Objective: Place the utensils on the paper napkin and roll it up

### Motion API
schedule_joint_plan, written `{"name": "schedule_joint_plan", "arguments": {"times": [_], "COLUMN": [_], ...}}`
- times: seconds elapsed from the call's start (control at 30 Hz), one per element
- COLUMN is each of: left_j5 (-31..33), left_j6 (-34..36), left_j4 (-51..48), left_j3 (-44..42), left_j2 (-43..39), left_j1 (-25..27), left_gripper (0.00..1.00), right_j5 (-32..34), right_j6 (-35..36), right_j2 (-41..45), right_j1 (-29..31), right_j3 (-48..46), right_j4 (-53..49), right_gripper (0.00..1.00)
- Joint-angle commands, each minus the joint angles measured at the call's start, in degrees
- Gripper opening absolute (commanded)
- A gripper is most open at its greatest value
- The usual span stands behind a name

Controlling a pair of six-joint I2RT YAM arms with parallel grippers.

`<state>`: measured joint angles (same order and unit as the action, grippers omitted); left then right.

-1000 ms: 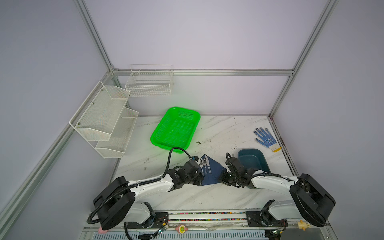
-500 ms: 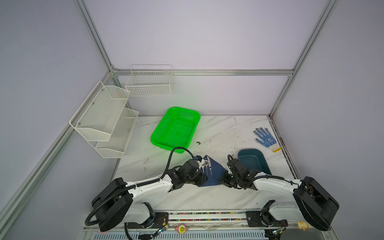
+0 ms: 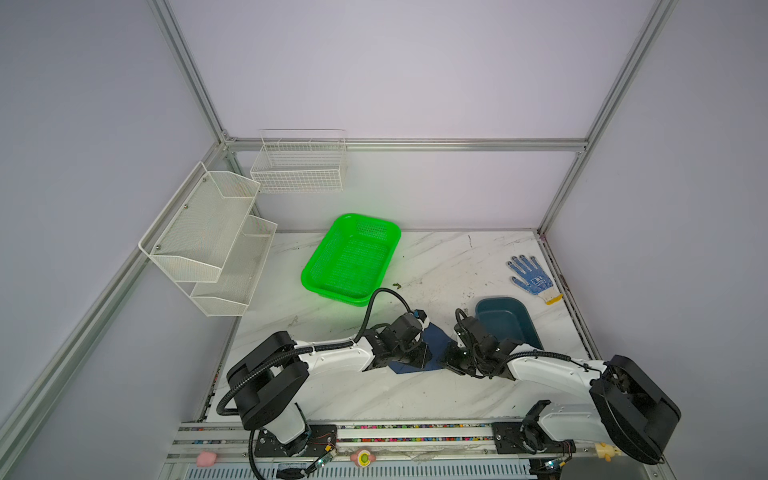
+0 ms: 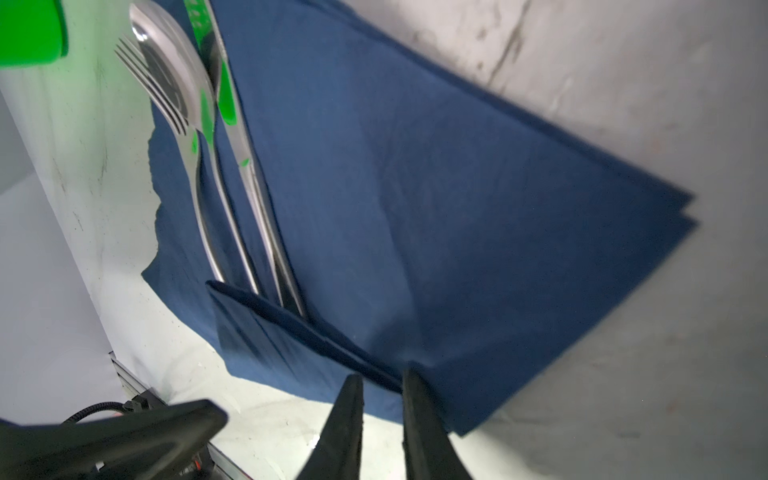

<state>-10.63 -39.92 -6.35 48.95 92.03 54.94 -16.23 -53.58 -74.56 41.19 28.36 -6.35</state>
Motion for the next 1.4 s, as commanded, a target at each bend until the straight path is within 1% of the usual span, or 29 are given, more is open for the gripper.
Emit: {"name": "schedule_joint_plan", "arguments": {"times": [0.0, 0.13, 0.27, 0.47, 0.57, 0.7, 0.83, 1.0, 1.03, 1.1, 1.17, 1.23, 1.27, 1.3, 1.37], "left_j5": [0.8, 0.7, 0.6, 0.6, 0.6, 0.4, 0.3, 0.8, 0.8, 1.4, 2.6, 3.3, 3.3, 3.4, 3.6], "left_j6": [-0.1, 0.2, 0.2, 0.2, 0.4, 0.7, 0.7, 1.1, 1.1, 1.1, 1.2, 1.3, 1.3, 1.2, 0.9], "left_j4": [-1.0, -1.4, -1.4, -1.4, -1.5, -1.5, -1.5, -2.1, -2.2, -2.2, -1.9, -1.3, -1.1, -1.3, -2.1], "left_j3": [5.7, 7.1, 8.1, 8.4, 8.1, 8.3, 8.1, 7.2, 7.0, 6.5, 5.6, 4.6, 4.3, 4.3, 4.5], "left_j2": [1.7, 3.9, 5.3, 5.7, 5.5, 5.5, 5.3, 4.3, 3.9, 2.7, 1.6, 0.8, 0.8, 0.9, 1.2], "left_j1": [1.0, 1.2, 1.2, 1.3, 1.3, 1.3, 1.3, 1.4, 1.3, 1.3, 1.3, 1.3, 1.3, 1.2, 1.2], "left_gripper": [0.17, 0.17, 0.17, 0.17, 0.17, 0.17, 0.18, 0.18, 0.18, 0.18, 0.19, 0.19, 0.19, 0.19, 0.19], "right_j5": [3.1, 6.3, 9.2, 14.6, 16.2, 15.0, 13.8, 14.8, 13.4, 7.6, -1.3, -11.0, -13.0, -12.6, -9.1], "right_j6": [-1.0, -1.3, 0.0, 2.7, 3.7, 6.0, 8.3, 8.6, 9.6, 13.6, 14.0, 12.6, 11.5, 10.7, 9.6], "right_j2": [0.0, 2.2, 4.4, 5.6, 7.7, 9.6, 9.4, 10.1, 10.7, 12.1, 13.8, 14.3, 14.2, 13.8, 11.5], "right_j1": [0.1, 0.0, -0.9, -4.5, -7.8, -13.9, -19.8, -23.1, -23.2, -23.2, -23.0, -21.6, -19.9, -16.9, -9.5], "right_j3": [1.7, 1.9, 2.6, 4.8, 4.6, 3.2, 2.6, 3.7, 4.2, 4.6, 3.8, 1.4, 1.0, 1.2, 2.5], "right_j4": [-3.3, -4.4, -7.0, -14.7, -17.1, -17.7, -18.3, -19.2, -19.0, -16.9, -12.9, -6.4, -5.0, -4.2, -4.5], "right_gripper": [0.21, 0.21, 0.21, 0.21, 0.22, 0.23, 0.24, 0.24, 0.24, 0.25, 0.26, 0.26, 0.26, 0.26, 0.26]}}
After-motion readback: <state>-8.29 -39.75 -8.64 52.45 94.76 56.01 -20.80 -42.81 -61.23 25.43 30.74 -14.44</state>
